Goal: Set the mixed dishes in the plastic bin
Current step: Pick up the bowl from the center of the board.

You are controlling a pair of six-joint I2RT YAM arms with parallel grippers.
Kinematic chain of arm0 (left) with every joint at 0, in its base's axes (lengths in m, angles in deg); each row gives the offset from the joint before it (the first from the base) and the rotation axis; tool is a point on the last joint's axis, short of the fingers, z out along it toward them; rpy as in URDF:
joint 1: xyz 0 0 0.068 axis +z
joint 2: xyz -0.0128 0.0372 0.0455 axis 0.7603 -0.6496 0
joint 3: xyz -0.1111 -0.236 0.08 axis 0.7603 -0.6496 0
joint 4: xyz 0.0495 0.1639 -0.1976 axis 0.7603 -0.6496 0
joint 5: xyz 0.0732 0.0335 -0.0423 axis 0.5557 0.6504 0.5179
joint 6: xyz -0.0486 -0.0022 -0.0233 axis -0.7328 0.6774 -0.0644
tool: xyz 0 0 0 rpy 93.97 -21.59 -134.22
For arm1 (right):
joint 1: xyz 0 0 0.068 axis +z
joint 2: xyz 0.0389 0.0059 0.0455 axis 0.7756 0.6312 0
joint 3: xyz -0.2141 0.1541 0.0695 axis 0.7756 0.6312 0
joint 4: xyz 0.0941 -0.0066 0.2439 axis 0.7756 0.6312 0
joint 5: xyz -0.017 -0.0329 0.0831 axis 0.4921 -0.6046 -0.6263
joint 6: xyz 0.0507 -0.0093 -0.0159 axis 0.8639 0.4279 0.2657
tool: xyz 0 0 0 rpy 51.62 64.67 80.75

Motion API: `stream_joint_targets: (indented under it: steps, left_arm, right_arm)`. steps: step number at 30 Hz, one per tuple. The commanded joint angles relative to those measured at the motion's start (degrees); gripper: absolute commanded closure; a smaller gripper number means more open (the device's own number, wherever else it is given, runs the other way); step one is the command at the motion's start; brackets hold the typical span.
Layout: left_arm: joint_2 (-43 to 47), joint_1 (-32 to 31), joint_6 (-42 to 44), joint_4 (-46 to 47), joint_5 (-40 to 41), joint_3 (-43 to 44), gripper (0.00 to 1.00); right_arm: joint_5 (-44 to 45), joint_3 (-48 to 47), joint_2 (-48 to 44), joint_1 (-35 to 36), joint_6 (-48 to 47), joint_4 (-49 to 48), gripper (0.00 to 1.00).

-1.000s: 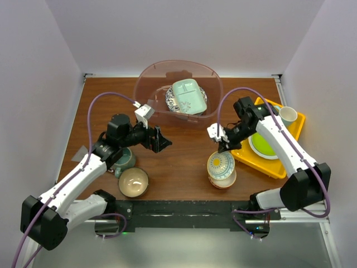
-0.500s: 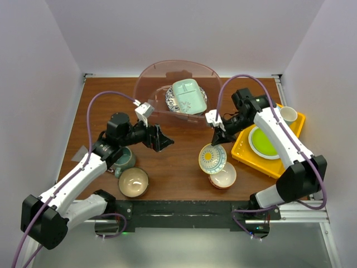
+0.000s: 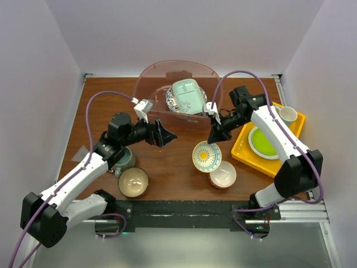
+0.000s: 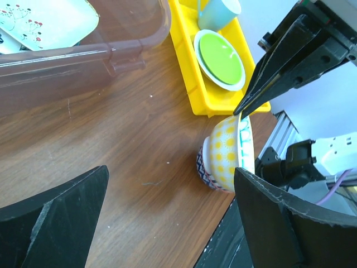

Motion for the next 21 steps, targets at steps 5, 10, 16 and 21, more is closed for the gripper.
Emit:
stream_joint_targets:
  steps: [5,10,16,21]
  left_arm:
    - [-2.2,-2.3,-4.7,4.4,5.3,0.6,0.0]
    - [-3.7,-4.3,-4.3,2.3,8.5,1.7,0.0]
    - [-5.4,-7.2,-3.2,0.2,12.9,3.6,0.0]
    - [-6.7,-9.7,-2.8,-1.9,16.5,4.9,0.0]
  right_arm:
    - [-3.7,1.4,1.0,0.1,10.1,-7.8,1.0]
    - [-4.3,2.1,2.1,0.1,11.6,-9.3,1.0]
    - [-4.2,3.1,2.5,0.2,14.0,-11.7,1.0]
    - [-4.1,3.6,2.9,0.2,14.8,-12.8,1.0]
